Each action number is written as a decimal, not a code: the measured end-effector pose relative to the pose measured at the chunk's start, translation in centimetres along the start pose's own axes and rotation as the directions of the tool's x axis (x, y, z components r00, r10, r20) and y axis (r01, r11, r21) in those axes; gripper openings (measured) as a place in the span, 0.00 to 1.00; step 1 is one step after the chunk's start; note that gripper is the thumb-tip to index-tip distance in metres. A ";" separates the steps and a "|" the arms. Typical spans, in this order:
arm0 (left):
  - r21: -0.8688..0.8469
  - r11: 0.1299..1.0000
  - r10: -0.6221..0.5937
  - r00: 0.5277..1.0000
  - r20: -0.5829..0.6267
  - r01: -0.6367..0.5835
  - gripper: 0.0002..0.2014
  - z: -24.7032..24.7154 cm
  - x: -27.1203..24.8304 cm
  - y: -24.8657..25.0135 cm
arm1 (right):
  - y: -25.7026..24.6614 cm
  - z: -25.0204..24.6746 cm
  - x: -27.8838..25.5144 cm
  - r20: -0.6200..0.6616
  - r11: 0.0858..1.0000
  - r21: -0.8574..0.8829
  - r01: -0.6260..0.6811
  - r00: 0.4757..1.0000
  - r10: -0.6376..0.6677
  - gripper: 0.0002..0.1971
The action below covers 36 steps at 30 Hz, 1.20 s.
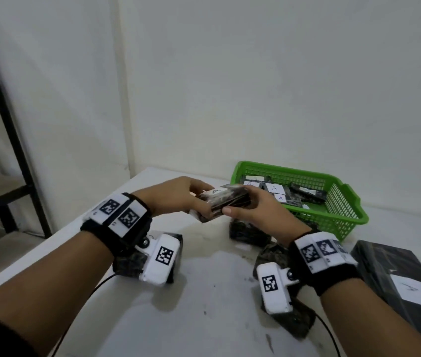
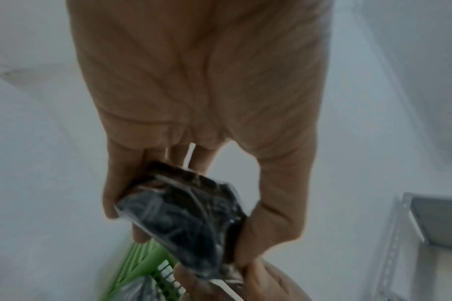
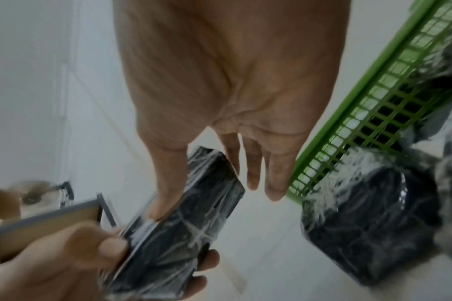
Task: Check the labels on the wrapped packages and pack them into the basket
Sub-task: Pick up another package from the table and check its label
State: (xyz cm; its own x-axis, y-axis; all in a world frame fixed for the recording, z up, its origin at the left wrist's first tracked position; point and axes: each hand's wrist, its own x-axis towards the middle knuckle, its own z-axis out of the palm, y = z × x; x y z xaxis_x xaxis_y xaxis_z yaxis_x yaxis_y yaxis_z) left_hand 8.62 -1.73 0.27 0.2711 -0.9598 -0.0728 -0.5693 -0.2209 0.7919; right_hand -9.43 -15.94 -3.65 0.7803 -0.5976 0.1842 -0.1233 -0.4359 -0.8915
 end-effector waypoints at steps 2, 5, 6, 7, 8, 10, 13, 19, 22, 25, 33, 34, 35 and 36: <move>-0.095 0.993 0.075 0.997 0.029 -0.072 0.25 0.8 -0.1 0.5 | -0.1 -1.4 -1.3 0.016 0.995 0.101 0.017 1.000 -0.019 0.24; -0.321 0.931 0.163 0.985 -0.056 -0.172 0.31 3.2 0.7 0.7 | 0.4 -3.0 -2.9 -0.084 0.977 0.204 0.054 0.996 -0.038 0.25; -0.408 0.890 0.175 0.979 -0.107 -0.204 0.33 4.2 1.1 0.6 | 0.8 -3.4 -3.2 -0.127 0.966 0.252 0.056 0.992 -0.024 0.26; -0.479 0.847 0.178 0.972 -0.153 -0.230 0.35 5.4 1.6 0.4 | 1.2 -3.8 -3.6 -0.157 0.957 0.285 0.053 0.988 -0.008 0.29; -0.524 0.817 0.169 0.968 -0.183 -0.242 0.36 6.6 2.1 0.2 | 1.8 -4.1 -3.9 -0.185 0.954 0.297 0.046 0.983 0.010 0.33; -0.547 0.795 0.163 0.961 -0.224 -0.262 0.37 8.6 2.7 0.1 | 2.7 -4.6 -4.4 -0.220 0.954 0.299 0.024 0.975 0.044 0.40; -0.524 0.800 0.176 0.950 -0.259 -0.292 0.34 10.2 3.2 0.4 | 4.2 -5.6 -4.9 -0.212 0.949 0.314 -0.009 0.974 0.079 0.44; -0.588 0.757 0.231 0.959 -0.166 -0.284 0.35 11.3 4.5 0.7 | 5.0 -7.4 -5.9 -0.239 0.935 0.350 0.046 0.970 0.042 0.32; -0.607 0.740 0.253 0.956 -0.151 -0.292 0.30 12.6 5.0 0.4 | 5.8 -7.5 -5.8 -0.285 0.928 0.368 0.063 0.957 0.049 0.34; -0.616 0.728 0.258 0.953 -0.160 -0.300 0.26 12.9 5.4 0.2 | 6.7 -7.7 -5.9 -0.223 0.916 0.401 0.026 0.972 0.070 0.39; -0.674 0.678 0.271 0.952 -0.140 -0.292 0.26 13.3 5.6 -0.1 | 7.2 -8.3 -6.4 -0.220 0.904 0.425 0.033 0.973 0.068 0.40; -0.658 0.688 0.281 0.949 -0.144 -0.304 0.25 13.3 5.6 -0.1 | 7.2 -8.2 -6.3 -0.220 0.905 0.425 0.027 0.973 0.074 0.43; -0.643 0.700 0.294 0.946 -0.139 -0.312 0.26 13.3 5.5 -0.1 | 7.2 -8.1 -6.3 -0.221 0.908 0.419 0.021 0.972 0.079 0.45; -0.638 0.704 0.304 0.944 -0.126 -0.312 0.26 13.3 5.5 -0.1 | 7.2 -8.0 -6.3 -0.227 0.913 0.408 0.021 0.971 0.080 0.46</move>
State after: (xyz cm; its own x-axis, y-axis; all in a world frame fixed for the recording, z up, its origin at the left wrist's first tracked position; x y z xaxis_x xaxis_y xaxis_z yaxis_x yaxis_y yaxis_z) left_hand -0.12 -9.30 -8.30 0.1808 -0.9517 0.2481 0.0097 0.2540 0.9672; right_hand -20.15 -20.62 -7.92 0.6081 -0.7677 0.2020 0.1542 -0.1353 -0.9787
